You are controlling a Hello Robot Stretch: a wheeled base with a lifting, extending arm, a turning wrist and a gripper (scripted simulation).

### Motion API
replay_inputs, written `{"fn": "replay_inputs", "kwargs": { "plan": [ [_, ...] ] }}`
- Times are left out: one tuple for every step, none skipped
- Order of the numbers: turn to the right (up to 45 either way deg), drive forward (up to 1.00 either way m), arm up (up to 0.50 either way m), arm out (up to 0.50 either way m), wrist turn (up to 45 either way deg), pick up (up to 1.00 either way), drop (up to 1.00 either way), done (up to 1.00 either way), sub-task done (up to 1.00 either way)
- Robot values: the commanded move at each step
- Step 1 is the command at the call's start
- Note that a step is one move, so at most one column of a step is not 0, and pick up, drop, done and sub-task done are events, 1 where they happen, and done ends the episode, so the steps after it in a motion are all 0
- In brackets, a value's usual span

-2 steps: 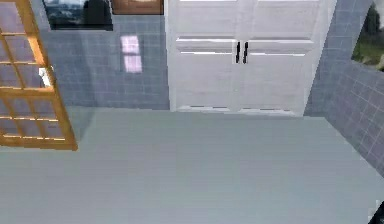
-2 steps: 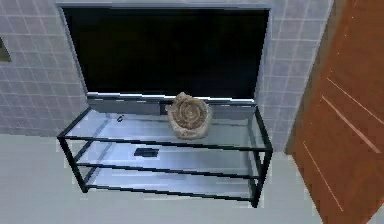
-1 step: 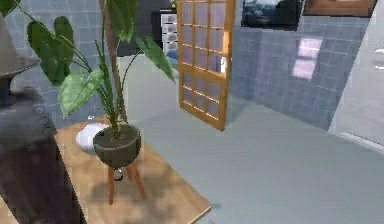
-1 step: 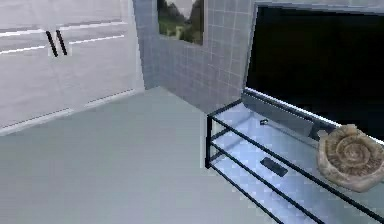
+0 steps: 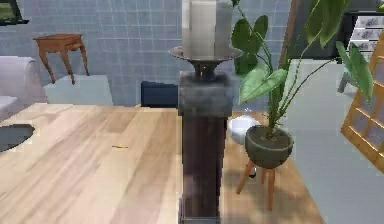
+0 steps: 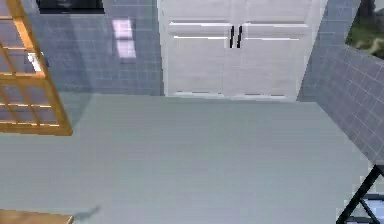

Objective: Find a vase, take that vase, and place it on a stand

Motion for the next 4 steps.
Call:
{"fn": "replay_inputs", "kwargs": {
  "plan": [
    [-45.0,0.0,0.0,0.0,0.0,0.0,0.0,0.0,0.0],
    [-27.0,0.0,0.0,0.0,0.0,0.0,0.0,0.0,0.0],
    [45.0,0.0,0.0,0.0,0.0,0.0,0.0,0.0,0.0],
    [45.0,0.0,0.0,0.0,0.0,0.0,0.0,0.0,0.0]
  ]
}}
